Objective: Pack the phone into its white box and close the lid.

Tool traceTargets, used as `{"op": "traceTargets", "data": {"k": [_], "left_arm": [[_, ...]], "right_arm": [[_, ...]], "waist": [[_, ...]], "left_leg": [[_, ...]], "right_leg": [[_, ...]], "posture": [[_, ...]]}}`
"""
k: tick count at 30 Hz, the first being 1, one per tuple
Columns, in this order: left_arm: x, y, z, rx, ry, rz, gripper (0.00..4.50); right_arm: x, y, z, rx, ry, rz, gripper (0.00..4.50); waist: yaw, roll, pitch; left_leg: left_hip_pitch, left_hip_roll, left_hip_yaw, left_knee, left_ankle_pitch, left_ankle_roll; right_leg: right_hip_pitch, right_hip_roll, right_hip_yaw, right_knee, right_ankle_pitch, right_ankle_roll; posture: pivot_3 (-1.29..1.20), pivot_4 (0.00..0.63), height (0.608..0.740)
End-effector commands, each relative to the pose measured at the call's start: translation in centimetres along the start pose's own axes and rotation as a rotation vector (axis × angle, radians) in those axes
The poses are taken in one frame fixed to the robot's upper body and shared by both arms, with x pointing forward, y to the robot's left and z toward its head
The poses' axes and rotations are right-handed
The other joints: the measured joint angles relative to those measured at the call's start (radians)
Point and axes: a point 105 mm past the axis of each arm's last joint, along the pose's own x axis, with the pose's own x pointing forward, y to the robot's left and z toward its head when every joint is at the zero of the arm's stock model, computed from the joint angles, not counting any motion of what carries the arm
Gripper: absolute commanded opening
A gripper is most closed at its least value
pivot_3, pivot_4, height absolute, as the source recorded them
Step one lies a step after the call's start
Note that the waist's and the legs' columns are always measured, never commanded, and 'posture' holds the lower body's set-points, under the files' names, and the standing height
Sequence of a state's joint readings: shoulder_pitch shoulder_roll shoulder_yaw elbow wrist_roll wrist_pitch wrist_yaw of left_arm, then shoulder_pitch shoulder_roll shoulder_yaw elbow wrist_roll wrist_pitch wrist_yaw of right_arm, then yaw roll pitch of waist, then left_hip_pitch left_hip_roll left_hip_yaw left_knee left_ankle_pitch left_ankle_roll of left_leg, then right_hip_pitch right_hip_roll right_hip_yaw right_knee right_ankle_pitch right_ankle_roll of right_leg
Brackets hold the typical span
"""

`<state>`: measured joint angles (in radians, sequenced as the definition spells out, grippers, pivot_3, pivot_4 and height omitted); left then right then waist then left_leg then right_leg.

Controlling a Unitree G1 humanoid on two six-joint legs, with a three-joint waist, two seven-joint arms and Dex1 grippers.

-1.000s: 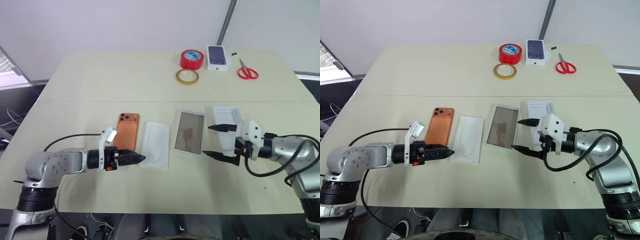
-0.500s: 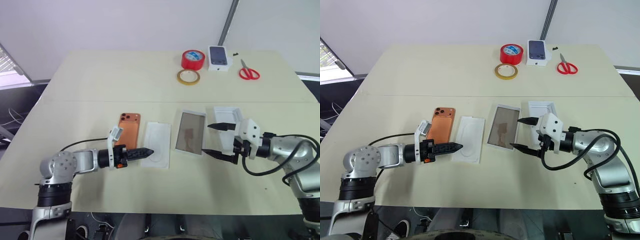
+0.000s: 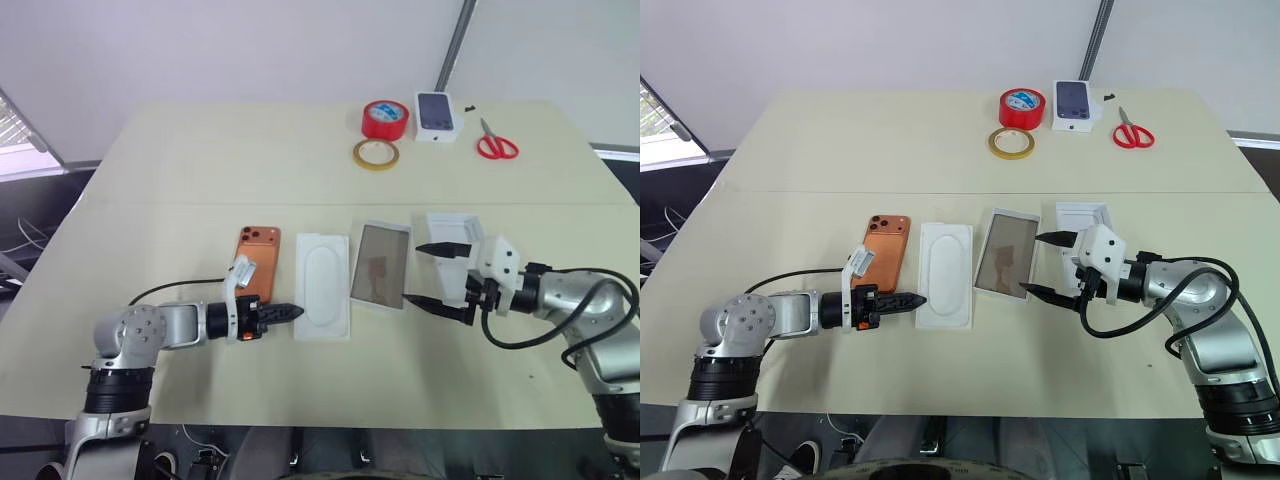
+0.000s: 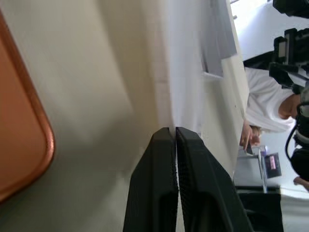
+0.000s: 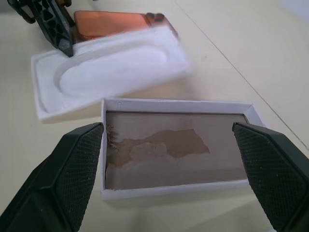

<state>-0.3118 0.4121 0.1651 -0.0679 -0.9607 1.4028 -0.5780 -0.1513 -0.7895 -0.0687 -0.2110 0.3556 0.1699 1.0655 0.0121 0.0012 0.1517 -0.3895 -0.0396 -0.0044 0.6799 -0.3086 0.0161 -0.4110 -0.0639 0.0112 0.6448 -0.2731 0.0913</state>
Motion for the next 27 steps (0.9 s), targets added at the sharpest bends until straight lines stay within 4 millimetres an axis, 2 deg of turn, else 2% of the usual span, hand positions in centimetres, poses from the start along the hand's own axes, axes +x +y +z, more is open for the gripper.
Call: {"op": "traceTargets", "data": {"k": [1,5,9,12,15,19,20,22,27], "left_arm": [[-0.4,0.2,0.7,-0.047,-0.036,-0.002,0.12],[-1.3,-0.3,2.2,-0.052,-0.085,-0.024,0.12],[-2.2,-0.2,4.1,-0.016,-0.162,0.001,0.12],[-2.4,-0.7,4.8,0.039,-0.178,0.008,0.12],[-2.5,-1.6,5.3,0.084,-0.198,-0.017,0.0],[-2.3,-1.9,5.6,0.114,-0.236,-0.015,0.0],[-2.2,-1.9,5.6,0.109,-0.241,-0.018,0.0],[-2.1,-1.9,6.1,0.11,-0.265,-0.011,0.0],[-1.8,-2.8,6.9,0.074,-0.288,-0.071,0.0]], "right_arm": [[0.8,0.4,1.0,-0.03,-0.031,0.029,4.5],[2.2,2.4,0.6,-0.013,-0.016,0.111,4.5],[4.0,4.1,-1.1,-0.033,0.06,0.182,4.5],[4.8,4.1,-2.2,-0.018,0.118,0.195,4.5],[5.3,3.4,-2.8,0.04,0.143,0.186,3.58],[5.7,3.6,-2.3,0.019,0.115,0.208,1.64],[5.7,3.6,-2.3,0.018,0.115,0.211,1.03],[5.9,4.0,-2.9,-0.024,0.146,0.236,0.03],[7.0,4.3,-2.4,-0.066,0.103,0.262,0.03]], "waist": [[0.001,0.0,0.0],[-0.001,-0.001,0.001],[-0.002,-0.003,0.002],[-0.001,-0.003,0.002],[-0.002,-0.003,0.002],[0.0,-0.003,0.002],[0.0,-0.003,0.002],[-0.001,-0.003,0.002],[-0.006,-0.003,0.002]], "left_leg": [[0.0,0.0,0.0,0.0,0.0,0.0],[0.0,0.0,0.0,0.0,0.0,0.0],[-0.001,0.0,0.0,0.0,0.0,-0.001],[-0.001,0.0,0.0,0.0,0.001,-0.001],[-0.001,0.0,0.0,0.0,0.001,-0.002],[-0.002,0.0,0.0,-0.001,0.001,-0.002],[-0.002,0.0,0.0,0.0,0.001,-0.002],[-0.002,0.0,0.0,0.0,0.001,-0.002],[-0.002,0.0,0.0,0.0,0.001,-0.003]], "right_leg": [[0.0,0.0,0.0,0.0,0.0,0.0],[0.0,0.0,0.0,0.0,0.0,0.0],[-0.001,0.0,0.0,0.001,0.0,0.0],[-0.002,0.0,0.0,0.001,0.0,0.0],[-0.002,0.0,0.0,0.001,0.0,0.0],[-0.003,0.0,0.0,0.001,0.0,0.0],[-0.003,0.0,0.0,0.001,0.0,0.0],[-0.002,0.0,0.0,0.0,0.0,0.0],[-0.003,0.001,0.0,0.001,0.0,0.0]], "posture": [[0.0,0.15,0.74],[0.0,0.15,0.74],[0.0,0.15,0.74],[0.0,0.15,0.74],[0.0,0.15,0.74],[0.0,0.15,0.74],[0.0,0.15,0.74],[0.0,0.15,0.74],[0.0,0.15,0.74]]}}
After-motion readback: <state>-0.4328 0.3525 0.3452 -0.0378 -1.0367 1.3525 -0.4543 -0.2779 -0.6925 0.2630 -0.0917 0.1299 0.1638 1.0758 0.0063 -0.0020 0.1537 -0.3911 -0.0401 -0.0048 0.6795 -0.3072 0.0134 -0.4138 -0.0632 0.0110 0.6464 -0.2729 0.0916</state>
